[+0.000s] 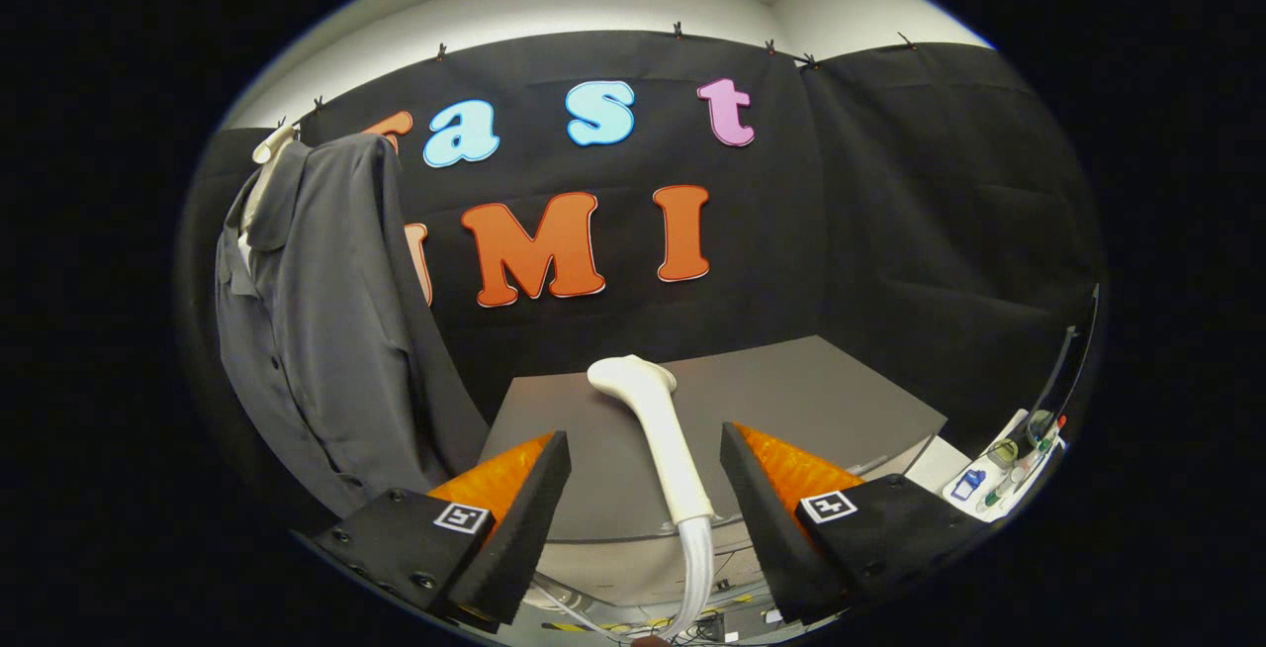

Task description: Iron the clothes twice with a garment steamer, once on the left side and once on the right side.

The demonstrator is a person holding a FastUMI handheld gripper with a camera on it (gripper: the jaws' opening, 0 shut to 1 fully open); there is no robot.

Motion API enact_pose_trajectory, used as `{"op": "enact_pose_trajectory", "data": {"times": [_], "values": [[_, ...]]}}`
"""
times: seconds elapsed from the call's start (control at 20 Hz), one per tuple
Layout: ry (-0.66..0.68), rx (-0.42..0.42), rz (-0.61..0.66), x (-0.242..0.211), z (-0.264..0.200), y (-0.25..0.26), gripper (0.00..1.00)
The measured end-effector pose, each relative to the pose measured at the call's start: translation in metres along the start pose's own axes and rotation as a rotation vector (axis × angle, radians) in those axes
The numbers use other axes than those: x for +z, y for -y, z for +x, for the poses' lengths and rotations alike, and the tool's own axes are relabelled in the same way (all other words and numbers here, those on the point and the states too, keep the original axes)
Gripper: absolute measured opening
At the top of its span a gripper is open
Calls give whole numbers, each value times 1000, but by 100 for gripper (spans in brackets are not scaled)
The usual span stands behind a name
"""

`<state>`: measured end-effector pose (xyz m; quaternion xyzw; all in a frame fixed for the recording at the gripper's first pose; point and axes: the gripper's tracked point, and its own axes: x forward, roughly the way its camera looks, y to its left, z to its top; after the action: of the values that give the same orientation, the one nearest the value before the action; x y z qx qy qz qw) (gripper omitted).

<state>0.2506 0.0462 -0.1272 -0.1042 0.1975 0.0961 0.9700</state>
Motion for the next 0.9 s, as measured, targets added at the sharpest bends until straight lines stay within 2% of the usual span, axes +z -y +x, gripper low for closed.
{"op": "enact_pose_trajectory", "data": {"times": [0.3, 0.5, 0.65, 0.9], "values": [[-117, 30, -41, -25, 84, 13, 98], [-199, 28, -42, -45, 123, 24, 98], [-252, 36, -26, -59, 138, 28, 95], [-313, 51, -5, -74, 153, 31, 79]]}}
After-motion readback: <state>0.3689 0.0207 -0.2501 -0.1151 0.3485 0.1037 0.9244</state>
